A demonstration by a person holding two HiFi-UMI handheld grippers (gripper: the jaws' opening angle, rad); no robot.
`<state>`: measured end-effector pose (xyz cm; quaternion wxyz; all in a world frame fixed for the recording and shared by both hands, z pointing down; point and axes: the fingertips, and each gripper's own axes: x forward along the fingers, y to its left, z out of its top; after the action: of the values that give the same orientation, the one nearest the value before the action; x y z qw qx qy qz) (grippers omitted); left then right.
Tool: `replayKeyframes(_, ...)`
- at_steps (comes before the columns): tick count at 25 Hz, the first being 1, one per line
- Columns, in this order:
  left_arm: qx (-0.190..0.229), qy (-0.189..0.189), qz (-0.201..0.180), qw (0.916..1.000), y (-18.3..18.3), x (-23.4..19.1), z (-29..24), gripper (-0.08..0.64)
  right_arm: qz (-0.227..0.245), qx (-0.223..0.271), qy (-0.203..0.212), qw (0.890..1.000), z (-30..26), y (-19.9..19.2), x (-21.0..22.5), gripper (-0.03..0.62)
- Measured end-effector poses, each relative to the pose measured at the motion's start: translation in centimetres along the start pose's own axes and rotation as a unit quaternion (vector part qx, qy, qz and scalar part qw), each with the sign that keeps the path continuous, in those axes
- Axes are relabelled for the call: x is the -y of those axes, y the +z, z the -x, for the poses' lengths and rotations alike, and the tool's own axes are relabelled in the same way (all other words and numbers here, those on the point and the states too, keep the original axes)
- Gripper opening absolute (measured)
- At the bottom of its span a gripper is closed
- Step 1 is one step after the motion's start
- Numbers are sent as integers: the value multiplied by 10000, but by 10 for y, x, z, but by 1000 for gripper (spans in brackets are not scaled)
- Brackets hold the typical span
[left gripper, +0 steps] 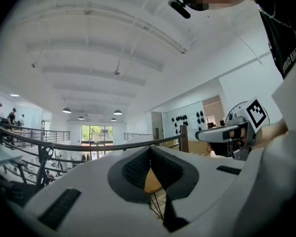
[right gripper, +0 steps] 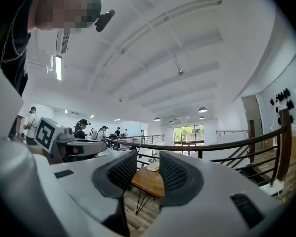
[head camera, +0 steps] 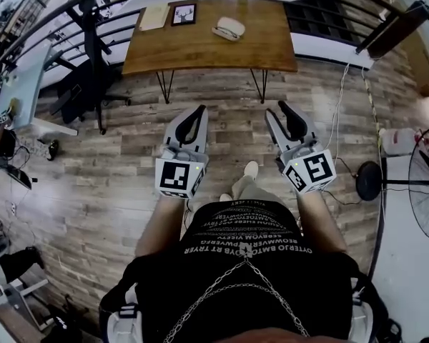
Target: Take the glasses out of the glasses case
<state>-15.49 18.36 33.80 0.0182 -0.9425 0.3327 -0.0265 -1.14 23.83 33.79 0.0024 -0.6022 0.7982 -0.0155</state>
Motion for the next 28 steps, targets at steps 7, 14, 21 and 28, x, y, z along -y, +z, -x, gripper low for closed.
replayKeyframes(7, -1, -12, -105, 9999, 0, -11, -35, 28, -22, -6, 28, 10000, -25, -5, 30, 129)
replayKeyframes(14, -123, -49, -171, 9998, -4, -16, -68, 28, -16, 36, 98, 9999, -48, -2, 55, 129)
replayKeyframes(21, -28, -13, -168, 9999, 4, -15, -99, 28, 2, 57, 123, 9999, -60, 2, 83, 129)
replayKeyframes(28, -56, 88, -164, 9998, 8, -17, -138, 28, -24, 58, 155, 9999, -76, 4, 122, 129)
